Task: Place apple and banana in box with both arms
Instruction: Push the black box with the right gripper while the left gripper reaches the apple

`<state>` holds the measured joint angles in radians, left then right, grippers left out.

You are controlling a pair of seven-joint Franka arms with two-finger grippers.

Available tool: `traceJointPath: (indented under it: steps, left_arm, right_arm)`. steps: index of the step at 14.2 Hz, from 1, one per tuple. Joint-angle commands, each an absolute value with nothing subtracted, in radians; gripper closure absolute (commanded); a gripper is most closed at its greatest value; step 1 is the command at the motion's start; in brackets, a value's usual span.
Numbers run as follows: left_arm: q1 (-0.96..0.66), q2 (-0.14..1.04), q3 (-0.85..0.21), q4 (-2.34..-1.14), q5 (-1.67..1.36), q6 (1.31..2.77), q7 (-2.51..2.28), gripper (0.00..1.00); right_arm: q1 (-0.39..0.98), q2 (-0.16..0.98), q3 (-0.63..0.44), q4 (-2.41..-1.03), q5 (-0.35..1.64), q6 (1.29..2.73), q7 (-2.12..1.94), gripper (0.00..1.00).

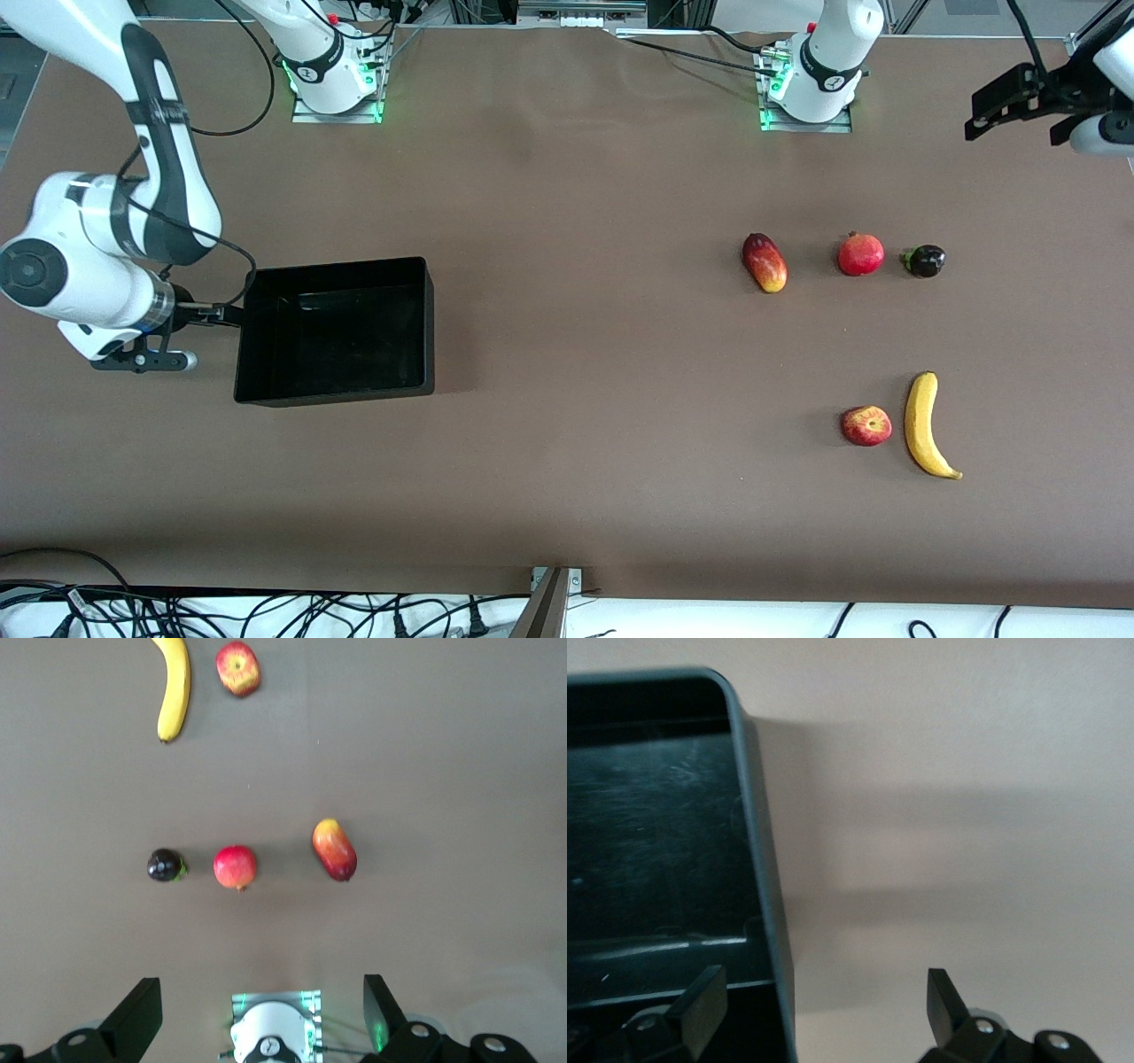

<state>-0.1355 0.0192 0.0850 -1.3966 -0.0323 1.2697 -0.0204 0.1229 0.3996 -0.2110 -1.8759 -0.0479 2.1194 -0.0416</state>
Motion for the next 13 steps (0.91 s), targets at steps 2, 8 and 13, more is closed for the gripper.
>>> traceJointPath:
  steps: [2,8,13]
  left_arm:
    - [-0.103,0.151,0.092,-1.394,-0.058,1.440,0.003,0.00]
    - [-0.078,0.415,0.091,-1.394,-0.058,1.779,0.063,0.00]
    - [-0.075,0.607,0.089,-1.396,-0.064,2.038,0.138,0.00]
  right_arm:
    - [0.109,0.387,-0.206,-1.940,0.014,2.170,-0.060,0.00]
    - [0.109,0.399,-0.206,-2.036,0.064,2.275,-0.084,0.61]
    - [0.112,0.390,-0.198,-2.008,0.071,2.264,-0.101,1.00]
